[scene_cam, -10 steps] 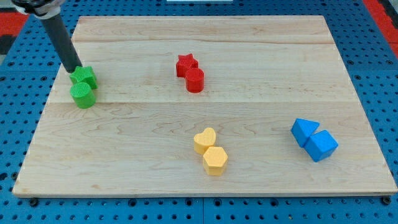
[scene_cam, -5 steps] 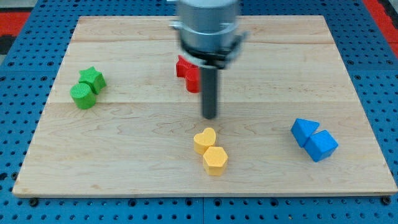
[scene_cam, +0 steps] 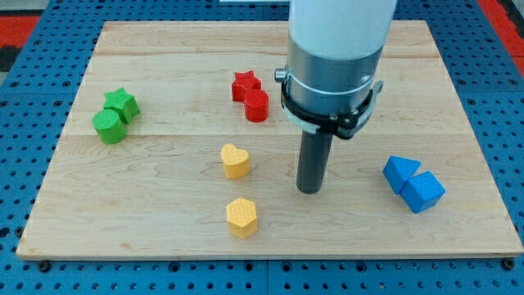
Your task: Separate the yellow heart from the yellow hexagon
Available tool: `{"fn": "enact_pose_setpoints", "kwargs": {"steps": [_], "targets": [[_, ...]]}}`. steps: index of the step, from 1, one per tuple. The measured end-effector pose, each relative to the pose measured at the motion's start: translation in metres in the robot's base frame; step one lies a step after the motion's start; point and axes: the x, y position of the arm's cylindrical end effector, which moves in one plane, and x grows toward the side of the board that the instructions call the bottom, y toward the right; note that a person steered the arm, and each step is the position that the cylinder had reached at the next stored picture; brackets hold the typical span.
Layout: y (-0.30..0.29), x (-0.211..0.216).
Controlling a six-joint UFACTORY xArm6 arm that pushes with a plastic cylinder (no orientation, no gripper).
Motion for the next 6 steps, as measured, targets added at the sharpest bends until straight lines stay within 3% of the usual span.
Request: {"fn": "enact_pose_setpoints", "kwargs": {"steps": [1,2,3,4,5,6], "targets": [[-0.072,-0.011],[-0.074,-0.007],[0.009,-0.015],[-0.047,-0.053],[-0.137,-0.059],[-0.182,-0.037]]}}
